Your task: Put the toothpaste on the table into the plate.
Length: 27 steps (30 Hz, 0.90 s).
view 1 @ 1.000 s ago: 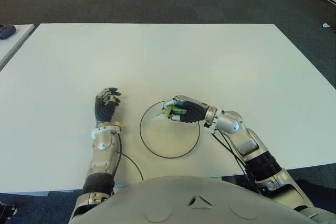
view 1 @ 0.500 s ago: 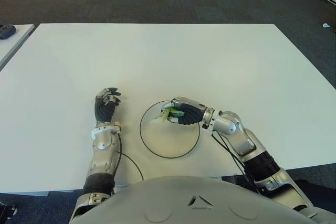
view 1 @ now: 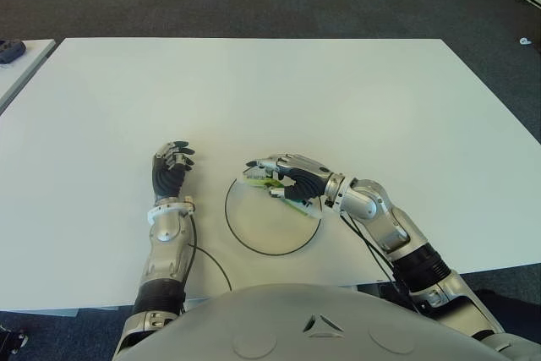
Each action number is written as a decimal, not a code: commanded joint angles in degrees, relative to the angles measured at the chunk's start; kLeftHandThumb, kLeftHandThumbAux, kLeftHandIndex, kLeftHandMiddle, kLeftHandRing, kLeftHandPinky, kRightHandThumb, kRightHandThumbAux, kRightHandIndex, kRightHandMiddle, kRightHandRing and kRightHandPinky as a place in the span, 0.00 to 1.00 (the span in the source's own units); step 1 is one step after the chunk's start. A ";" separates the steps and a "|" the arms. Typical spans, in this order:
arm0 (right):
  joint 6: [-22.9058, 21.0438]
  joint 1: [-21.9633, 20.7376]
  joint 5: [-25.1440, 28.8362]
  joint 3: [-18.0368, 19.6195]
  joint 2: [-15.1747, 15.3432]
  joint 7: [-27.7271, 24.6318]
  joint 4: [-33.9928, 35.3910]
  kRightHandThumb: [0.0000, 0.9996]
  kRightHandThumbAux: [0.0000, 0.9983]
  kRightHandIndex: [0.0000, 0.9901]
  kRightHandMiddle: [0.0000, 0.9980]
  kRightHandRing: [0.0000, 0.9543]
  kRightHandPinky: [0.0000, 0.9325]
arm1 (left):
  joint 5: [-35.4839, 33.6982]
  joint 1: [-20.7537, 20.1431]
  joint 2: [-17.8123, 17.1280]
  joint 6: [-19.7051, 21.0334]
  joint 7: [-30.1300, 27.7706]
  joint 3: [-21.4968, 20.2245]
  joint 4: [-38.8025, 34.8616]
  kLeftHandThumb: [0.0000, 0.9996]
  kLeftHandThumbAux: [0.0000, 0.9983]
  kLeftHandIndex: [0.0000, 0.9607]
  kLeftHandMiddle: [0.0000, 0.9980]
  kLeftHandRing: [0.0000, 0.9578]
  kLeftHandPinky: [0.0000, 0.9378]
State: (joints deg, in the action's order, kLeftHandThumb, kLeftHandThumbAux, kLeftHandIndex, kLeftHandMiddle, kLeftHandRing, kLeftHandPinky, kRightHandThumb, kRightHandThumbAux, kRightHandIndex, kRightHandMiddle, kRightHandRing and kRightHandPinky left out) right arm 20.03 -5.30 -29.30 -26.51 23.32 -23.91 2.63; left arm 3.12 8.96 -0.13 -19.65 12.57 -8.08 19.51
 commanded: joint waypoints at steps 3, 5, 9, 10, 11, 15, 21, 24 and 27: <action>1.64 0.10 -1.56 0.32 -0.85 4.04 -0.67 0.62 0.27 0.00 0.00 0.00 0.00 | -0.48 1.13 0.61 2.11 -0.28 0.09 0.61 0.83 0.68 0.42 0.51 0.64 0.63; 1.71 0.19 -1.74 0.29 -0.94 4.70 -0.78 0.61 0.25 0.00 0.00 0.00 0.00 | -0.44 1.16 0.58 2.24 -0.26 0.11 0.56 0.83 0.68 0.42 0.51 0.64 0.64; 2.40 0.89 -1.96 0.56 -1.61 7.36 -1.18 0.59 0.22 0.00 0.00 0.00 0.00 | -0.39 1.13 0.69 1.91 -0.02 0.06 0.64 0.83 0.68 0.42 0.51 0.65 0.64; 2.61 1.07 -1.73 0.62 -1.73 7.80 -1.24 0.59 0.21 0.00 0.00 0.00 0.00 | -0.42 1.13 0.72 1.81 -0.01 0.04 0.67 0.83 0.68 0.42 0.51 0.65 0.64; 2.75 1.18 -1.57 0.64 -1.79 8.09 -1.29 0.58 0.21 0.00 0.00 0.00 0.00 | -0.46 1.13 0.74 1.75 -0.02 0.03 0.68 0.83 0.68 0.42 0.51 0.65 0.64; 3.31 1.79 0.03 0.93 -2.23 8.68 -1.34 0.56 0.19 0.00 0.00 0.00 0.00 | 0.23 1.14 0.48 1.19 0.12 0.28 0.84 0.83 0.68 0.42 0.51 0.65 0.65; 0.81 2.08 2.91 1.60 -2.24 5.94 0.86 0.55 0.17 0.00 0.00 0.00 0.00 | -0.34 1.11 0.36 1.65 -0.67 0.22 0.84 0.83 0.68 0.42 0.51 0.66 0.65; -0.45 2.20 4.35 2.16 -2.23 4.61 2.08 0.55 0.16 0.00 0.00 0.00 0.00 | -0.58 1.07 0.34 1.60 -0.80 0.15 0.99 0.83 0.68 0.42 0.52 0.66 0.65; -2.51 3.13 8.55 4.01 -2.12 2.83 4.51 0.54 0.16 0.00 0.00 0.00 0.00 | -0.37 1.00 0.22 1.05 -0.65 0.17 1.27 0.83 0.68 0.42 0.52 0.66 0.66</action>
State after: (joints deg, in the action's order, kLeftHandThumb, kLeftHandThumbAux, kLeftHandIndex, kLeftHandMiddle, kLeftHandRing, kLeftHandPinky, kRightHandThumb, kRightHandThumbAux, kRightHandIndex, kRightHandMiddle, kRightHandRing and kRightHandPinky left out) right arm 20.07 -2.97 -24.14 -24.46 21.10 -19.43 5.28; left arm 3.21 9.44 -0.11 -19.83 12.57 -7.99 19.11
